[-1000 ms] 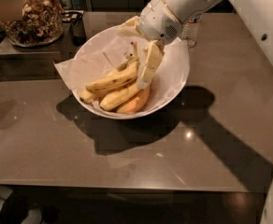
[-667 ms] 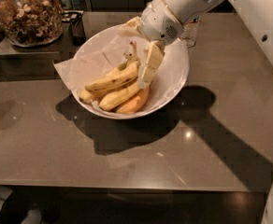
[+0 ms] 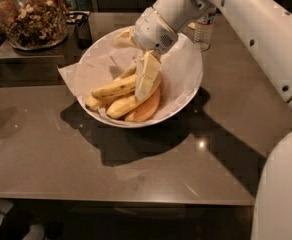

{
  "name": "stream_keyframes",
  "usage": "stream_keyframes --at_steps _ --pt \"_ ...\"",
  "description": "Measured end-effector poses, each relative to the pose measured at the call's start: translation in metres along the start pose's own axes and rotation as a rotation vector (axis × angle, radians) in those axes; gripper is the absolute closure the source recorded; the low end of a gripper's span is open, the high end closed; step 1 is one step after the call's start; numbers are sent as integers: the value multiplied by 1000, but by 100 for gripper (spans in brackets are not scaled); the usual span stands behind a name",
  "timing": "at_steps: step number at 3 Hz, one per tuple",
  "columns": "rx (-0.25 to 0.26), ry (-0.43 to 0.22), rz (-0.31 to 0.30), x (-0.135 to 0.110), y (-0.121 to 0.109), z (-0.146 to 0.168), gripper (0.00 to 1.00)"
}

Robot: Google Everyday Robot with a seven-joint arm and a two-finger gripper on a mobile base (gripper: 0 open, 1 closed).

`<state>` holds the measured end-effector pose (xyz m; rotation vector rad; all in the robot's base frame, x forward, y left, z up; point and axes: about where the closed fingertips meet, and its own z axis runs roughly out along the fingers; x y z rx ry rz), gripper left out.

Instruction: Pick banana from white bowl

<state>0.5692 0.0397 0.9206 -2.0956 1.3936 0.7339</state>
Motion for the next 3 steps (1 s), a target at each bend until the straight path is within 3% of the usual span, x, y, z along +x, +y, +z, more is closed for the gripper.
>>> stream_keyframes --at_steps 1,2,3 --pt "-41 2 0 2 -5 16 0" --pt "-58 14 22 8 -1 27 9" --pt "-58 14 22 8 -1 27 28"
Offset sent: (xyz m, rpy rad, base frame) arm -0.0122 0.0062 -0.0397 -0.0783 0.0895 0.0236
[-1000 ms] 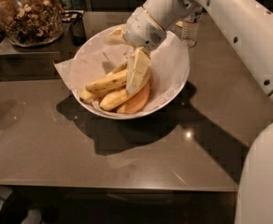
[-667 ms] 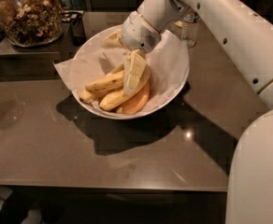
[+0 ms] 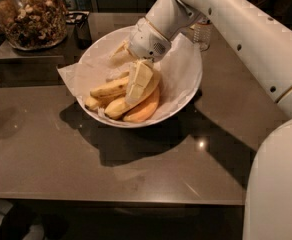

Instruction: Pick banana from white bowl

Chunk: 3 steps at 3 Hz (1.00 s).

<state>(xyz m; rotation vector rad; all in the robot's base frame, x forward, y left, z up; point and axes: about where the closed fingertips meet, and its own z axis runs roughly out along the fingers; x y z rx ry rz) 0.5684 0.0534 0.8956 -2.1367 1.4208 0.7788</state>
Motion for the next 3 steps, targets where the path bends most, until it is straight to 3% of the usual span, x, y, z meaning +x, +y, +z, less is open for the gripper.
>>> stream_keyframes --at_steps 3 --pt "0 0 0 0 0 0 97"
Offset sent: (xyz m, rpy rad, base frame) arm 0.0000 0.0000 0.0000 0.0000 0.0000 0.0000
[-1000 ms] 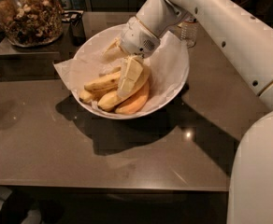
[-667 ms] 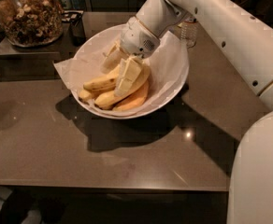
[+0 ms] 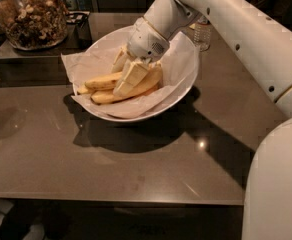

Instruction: Pick banana from white bowl

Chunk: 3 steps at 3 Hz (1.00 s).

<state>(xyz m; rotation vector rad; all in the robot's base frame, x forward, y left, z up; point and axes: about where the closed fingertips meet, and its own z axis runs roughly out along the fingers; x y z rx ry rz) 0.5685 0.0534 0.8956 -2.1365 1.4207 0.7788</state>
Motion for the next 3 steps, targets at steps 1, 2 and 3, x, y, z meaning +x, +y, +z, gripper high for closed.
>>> stream_keyframes --at_steps 1,2,3 --pt "25 -16 -9 -3 1 -3 100" --pt "63 -51 -29 -11 13 -12 100" --pt "134 -72 -24 -23 41 -29 100"
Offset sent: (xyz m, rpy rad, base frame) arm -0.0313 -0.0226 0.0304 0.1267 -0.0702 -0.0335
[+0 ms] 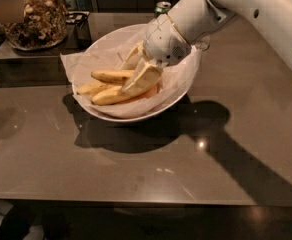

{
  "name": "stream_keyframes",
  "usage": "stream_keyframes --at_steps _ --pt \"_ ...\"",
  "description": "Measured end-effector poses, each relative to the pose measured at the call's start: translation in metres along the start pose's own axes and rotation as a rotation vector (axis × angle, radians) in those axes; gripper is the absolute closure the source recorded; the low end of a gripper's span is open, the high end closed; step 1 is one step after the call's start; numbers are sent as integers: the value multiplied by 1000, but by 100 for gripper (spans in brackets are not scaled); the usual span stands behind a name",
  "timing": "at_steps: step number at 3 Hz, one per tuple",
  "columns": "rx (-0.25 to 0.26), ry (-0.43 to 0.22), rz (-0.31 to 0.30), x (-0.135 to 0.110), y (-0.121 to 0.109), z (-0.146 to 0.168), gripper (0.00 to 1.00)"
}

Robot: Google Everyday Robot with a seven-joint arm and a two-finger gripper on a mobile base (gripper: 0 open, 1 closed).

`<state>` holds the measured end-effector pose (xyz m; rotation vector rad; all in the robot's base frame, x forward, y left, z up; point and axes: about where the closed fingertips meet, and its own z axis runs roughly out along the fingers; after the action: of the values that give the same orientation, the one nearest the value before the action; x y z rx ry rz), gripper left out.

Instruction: Pick banana from white bowl

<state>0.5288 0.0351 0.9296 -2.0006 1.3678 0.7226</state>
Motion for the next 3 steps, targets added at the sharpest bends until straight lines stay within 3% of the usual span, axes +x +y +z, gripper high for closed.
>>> stream_keyframes --at_steps 2,3 --pt "155 -19 35 -35 65 -29 100" --pt "233 10 78 -47 95 -39 100"
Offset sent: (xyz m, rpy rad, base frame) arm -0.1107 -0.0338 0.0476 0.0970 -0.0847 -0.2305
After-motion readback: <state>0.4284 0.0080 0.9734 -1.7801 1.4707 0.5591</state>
